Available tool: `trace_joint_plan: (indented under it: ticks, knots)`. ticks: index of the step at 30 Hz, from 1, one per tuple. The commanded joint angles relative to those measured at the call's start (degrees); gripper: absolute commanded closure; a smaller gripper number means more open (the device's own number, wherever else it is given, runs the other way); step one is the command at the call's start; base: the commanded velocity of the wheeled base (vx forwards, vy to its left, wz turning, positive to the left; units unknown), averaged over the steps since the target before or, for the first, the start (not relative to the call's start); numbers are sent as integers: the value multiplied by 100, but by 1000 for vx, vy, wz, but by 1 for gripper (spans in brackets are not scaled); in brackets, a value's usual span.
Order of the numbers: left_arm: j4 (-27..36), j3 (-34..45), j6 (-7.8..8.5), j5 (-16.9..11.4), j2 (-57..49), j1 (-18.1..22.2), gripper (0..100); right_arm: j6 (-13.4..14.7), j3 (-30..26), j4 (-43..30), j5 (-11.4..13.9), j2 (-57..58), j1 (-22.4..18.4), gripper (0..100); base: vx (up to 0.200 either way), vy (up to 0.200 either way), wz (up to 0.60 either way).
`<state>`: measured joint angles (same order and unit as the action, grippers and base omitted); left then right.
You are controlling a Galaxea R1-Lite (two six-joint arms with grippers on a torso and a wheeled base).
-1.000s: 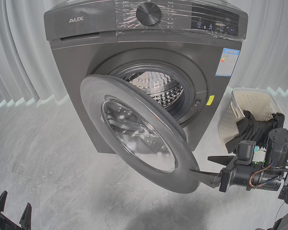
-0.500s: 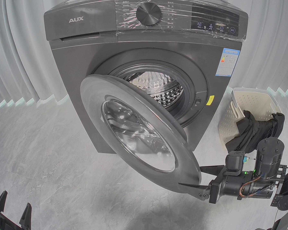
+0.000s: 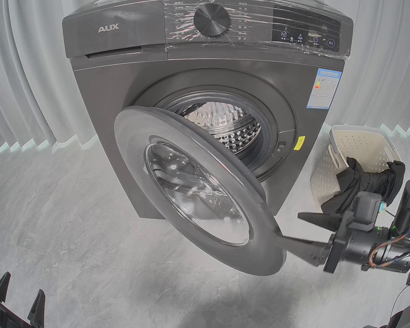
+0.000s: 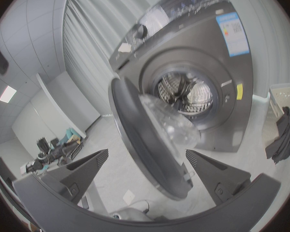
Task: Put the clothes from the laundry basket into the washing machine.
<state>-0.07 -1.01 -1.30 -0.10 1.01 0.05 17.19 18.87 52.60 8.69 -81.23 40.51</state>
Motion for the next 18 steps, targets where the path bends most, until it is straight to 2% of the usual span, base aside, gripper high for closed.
trace_joint_plan:
  ticks: [1,3,7,12,18]
  knots:
    - [-1,101,-1,1,-101,4,0,92,468,-83,71,582,-527,0,0,0,0]
    - [-1,101,-10,1,-101,4,0,100,618,-207,229,511,-878,0,0,0,0]
    - [-1,101,-10,1,-101,4,0,30,521,-207,221,10,-1168,0,0,0,0]
    - [-1,101,-10,1,-101,4,0,-128,398,-180,185,-526,-1115,0,0,0,0]
    - [-1,101,-10,1,-101,4,0,-190,328,-180,168,-798,-957,0,0,0,0]
